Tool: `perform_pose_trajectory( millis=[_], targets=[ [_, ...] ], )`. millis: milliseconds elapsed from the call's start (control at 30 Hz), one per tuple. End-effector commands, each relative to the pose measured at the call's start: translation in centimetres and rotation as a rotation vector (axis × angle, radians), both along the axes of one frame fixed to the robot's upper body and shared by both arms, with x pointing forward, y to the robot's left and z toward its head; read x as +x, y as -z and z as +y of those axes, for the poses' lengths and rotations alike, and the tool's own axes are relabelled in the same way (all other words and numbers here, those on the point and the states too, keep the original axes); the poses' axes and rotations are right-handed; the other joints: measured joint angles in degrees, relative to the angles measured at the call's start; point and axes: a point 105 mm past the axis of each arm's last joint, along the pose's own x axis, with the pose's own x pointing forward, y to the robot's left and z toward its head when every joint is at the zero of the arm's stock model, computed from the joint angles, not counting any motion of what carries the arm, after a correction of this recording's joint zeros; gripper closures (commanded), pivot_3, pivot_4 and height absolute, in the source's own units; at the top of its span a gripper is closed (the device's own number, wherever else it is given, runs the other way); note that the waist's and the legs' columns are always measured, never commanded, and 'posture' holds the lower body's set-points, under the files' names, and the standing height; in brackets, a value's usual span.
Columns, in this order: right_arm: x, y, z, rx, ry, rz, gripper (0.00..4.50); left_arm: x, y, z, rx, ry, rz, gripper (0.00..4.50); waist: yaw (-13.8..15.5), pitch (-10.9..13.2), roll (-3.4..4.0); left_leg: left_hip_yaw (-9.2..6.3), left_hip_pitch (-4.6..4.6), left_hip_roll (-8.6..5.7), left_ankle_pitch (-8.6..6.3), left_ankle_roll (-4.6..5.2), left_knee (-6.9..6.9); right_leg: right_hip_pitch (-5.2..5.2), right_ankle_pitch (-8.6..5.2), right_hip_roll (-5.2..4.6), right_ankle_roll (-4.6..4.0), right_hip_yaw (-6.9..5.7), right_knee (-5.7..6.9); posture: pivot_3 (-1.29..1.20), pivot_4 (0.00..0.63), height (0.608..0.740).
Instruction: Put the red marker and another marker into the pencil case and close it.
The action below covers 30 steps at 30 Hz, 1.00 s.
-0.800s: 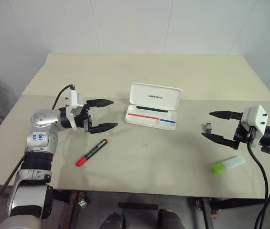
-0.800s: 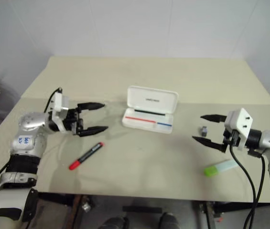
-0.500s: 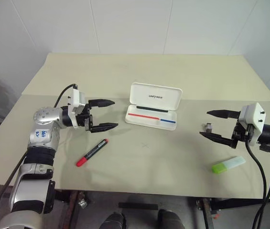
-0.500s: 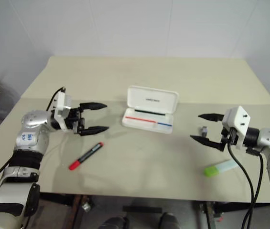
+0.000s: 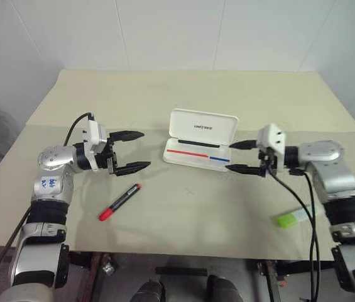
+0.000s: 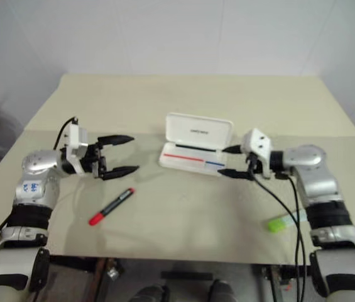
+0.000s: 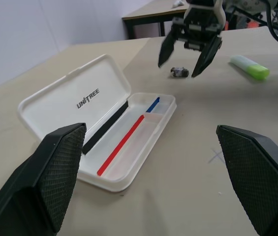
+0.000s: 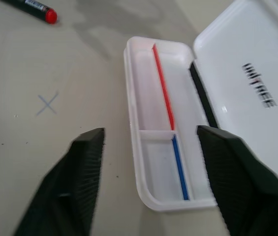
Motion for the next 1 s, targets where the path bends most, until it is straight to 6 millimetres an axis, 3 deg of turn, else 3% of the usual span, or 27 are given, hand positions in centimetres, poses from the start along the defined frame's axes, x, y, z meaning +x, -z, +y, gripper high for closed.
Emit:
perform_pose_trajectory(
  millis=[33, 233, 700, 1000],
  targets=[
    [0.0, 0.0, 1.2, -0.045, -0.073, -0.009, 2.42, -0.4, -2.0, -0.5, -0.058, 0.017, -0.047, 0.00, 0.0, 0.0, 0.00, 0.00, 0.00, 0.00, -0.01, 0.00, 0.01, 0.00, 0.00, 0.00, 0.00, 0.00, 0.00, 0.00, 0.150, 0.740],
    [0.8, 0.7, 2.6, -0.085, -0.106, 0.025, 2.42, -0.9, -1.7, -1.6, -0.060, 0.034, -0.046, 0.00, -0.3, 0.0, 0.00, 0.00, 0.01, 0.03, -0.02, -0.03, 0.03, 0.00, 0.01, 0.04, 0.00, 0.04, 0.04, 0.00, 0.150, 0.740],
    [2.9, 1.8, 2.4, -0.165, -0.058, 0.067, 2.42, -1.4, -1.9, -1.6, -0.074, 0.015, -0.060, 0.00, -1.6, 0.0, 0.00, 0.05, 0.08, 0.24, -0.08, -0.12, 0.00, -0.25, 0.06, 0.34, -0.05, 0.62, 0.14, 0.00, 0.150, 0.740],
    [4.2, 2.8, 3.5, -0.227, -0.006, 0.106, 2.42, -1.7, -2.5, -1.5, -0.081, 0.000, -0.084, 0.00, -1.7, 0.0, 0.00, 0.27, 0.07, 0.56, -0.11, -0.27, 0.03, -0.45, 0.18, 0.70, -0.26, 0.85, 0.25, 0.00, 0.150, 0.740]
  ],
)
